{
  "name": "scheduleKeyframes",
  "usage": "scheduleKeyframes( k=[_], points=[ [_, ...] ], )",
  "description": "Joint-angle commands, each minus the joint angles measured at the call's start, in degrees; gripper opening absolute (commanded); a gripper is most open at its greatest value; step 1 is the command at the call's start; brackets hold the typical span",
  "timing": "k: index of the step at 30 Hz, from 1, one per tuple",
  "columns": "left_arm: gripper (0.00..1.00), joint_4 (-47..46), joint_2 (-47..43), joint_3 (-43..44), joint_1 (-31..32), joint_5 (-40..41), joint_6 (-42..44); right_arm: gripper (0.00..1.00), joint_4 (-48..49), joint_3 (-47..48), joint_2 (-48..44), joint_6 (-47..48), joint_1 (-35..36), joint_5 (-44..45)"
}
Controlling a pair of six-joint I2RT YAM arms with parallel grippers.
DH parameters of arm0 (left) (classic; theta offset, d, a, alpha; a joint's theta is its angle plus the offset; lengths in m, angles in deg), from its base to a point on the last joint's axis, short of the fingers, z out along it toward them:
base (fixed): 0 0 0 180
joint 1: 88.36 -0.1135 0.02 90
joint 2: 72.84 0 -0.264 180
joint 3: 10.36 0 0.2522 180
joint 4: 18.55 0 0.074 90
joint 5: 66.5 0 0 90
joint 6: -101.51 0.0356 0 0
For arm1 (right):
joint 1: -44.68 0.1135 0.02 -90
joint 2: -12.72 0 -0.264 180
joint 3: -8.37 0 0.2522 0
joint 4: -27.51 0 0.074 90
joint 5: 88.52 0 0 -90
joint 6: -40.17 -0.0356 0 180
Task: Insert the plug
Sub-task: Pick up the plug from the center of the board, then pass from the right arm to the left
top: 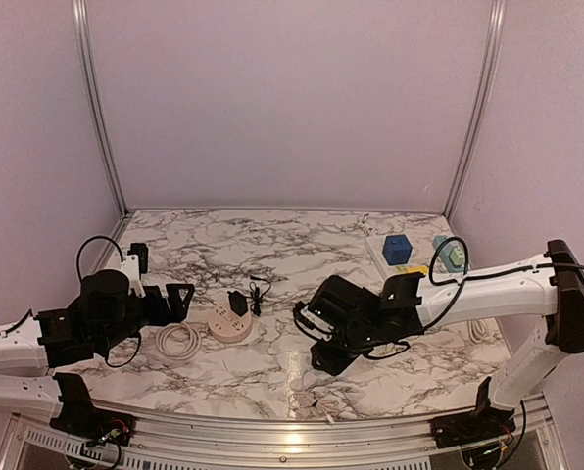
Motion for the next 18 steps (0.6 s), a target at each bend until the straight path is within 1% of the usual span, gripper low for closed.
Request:
scheduleKeyframes(
  k=[1,5,10,18],
  points=[
    [0.99,0.6,-2.4,3.3,0.3,-4.0,6.4,0.06,3.5,4.1,-3.2,5.0,0.5,-3.7],
    [0.99,0.5,-3.6,4.4,0.5,-7.5,10.2,0.03,5.4,4.5,-4.5,7.2,0.5,-9.3],
    [0.99,0.0,-5.6,6.0,1.4,-11.4,15.3,0.03,7.4,4.7,-6.3,9.6,0.5,-13.8],
    [0.99,3.9,-5.8,11.3,4.8,-13.3,25.3,0.02,12.5,3.6,-10.9,15.1,0.5,-21.8]
  ],
)
